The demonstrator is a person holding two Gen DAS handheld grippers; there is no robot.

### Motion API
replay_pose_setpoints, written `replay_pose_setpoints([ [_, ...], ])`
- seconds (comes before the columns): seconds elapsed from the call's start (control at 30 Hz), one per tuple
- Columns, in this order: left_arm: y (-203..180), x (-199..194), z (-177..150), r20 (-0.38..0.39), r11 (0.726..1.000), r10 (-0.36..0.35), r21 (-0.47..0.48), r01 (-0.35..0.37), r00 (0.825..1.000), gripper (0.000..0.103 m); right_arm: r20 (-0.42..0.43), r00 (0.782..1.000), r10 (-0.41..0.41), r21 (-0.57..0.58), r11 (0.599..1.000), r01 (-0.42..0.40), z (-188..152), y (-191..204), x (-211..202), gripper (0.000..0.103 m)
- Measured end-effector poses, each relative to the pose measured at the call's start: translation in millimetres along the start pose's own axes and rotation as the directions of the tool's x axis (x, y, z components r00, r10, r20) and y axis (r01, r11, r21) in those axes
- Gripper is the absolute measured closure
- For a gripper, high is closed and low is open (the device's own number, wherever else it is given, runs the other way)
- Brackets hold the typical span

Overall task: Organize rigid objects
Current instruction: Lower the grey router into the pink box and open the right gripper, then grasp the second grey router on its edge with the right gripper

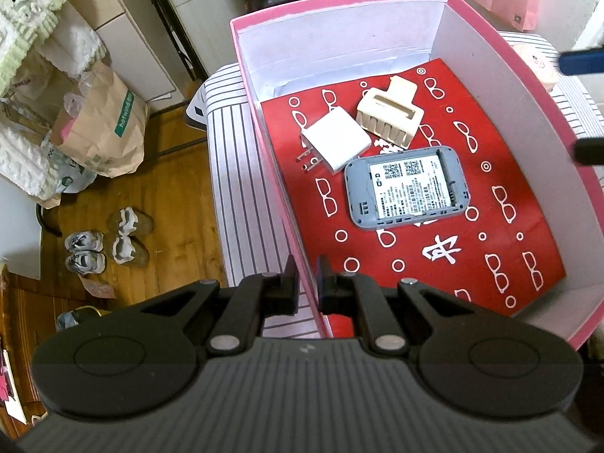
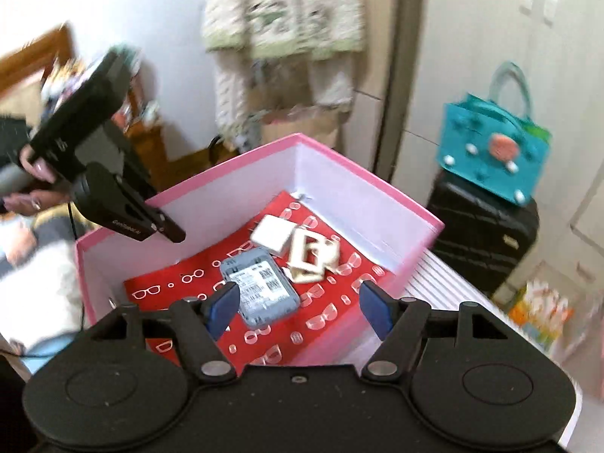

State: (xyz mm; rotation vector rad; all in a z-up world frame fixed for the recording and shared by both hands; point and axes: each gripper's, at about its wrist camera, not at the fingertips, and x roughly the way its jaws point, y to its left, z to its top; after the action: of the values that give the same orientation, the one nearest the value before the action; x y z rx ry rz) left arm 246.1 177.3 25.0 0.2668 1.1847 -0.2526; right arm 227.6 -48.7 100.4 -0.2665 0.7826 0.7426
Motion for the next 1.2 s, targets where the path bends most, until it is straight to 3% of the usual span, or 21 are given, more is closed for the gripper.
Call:
replay_pose_setpoints([
  [0.23,1.7,-1.7,-1.8,0.018,1.000,0.001,-0.026,-0.001,1.000,0.095,0.028,0.994,-0.109,0.165,0.981,0.102,-51.2,-40.8,-19.9,0.028],
  [0.43,5.2,-3.3,-5.1,0.047,0.998,-0.006,-0.062,0.009,0.999,0.095,-0.016,0.977,-0.211,0.163,0.964,0.211,-93.5,-52.2,-19.9,0.028],
  [0.57,4.3,-3.8,-7.9,0.064,0.997,0.003,-0.077,0.002,0.998,0.095,-0.030,0.989,-0.144,0.187,0.971,0.147,-111.7,-50.8,-13.6,0.026],
  [0.7,2.1,-4.1,-10.2,0.078,0.996,0.017,-0.089,-0.011,0.997,0.095,-0.050,0.997,-0.062,0.308,0.948,0.074,-125.8,-61.0,2.7,0.025],
  [0.8,1.0,-3.8,-10.9,0.081,0.996,0.024,-0.092,-0.016,0.996,0.095,-0.047,0.999,0.018,0.420,0.908,0.003,-131.8,-72.4,19.4,0.025],
  [0.9,0.3,-4.2,-10.7,0.080,0.996,0.028,-0.090,-0.021,0.996,0.095,-0.079,0.994,0.074,0.546,0.837,-0.019,-136.0,-84.6,40.1,0.024],
  [1.0,-0.2,-4.0,-10.3,0.081,0.995,0.028,-0.096,-0.020,0.996,0.095,-0.035,0.991,0.128,0.609,0.789,-0.080,-135.2,-90.2,50.3,0.025],
  [1.13,0.7,-5.6,-10.6,0.084,0.995,0.026,-0.103,-0.017,0.996,0.095,-0.016,0.994,0.104,0.641,0.765,-0.070,-131.7,-93.1,58.8,0.030],
  [1.2,0.9,-6.0,-10.9,0.085,0.994,0.030,-0.103,-0.021,0.996,0.095,-0.020,0.997,0.068,0.638,0.769,-0.040,-130.0,-89.1,59.8,0.044],
])
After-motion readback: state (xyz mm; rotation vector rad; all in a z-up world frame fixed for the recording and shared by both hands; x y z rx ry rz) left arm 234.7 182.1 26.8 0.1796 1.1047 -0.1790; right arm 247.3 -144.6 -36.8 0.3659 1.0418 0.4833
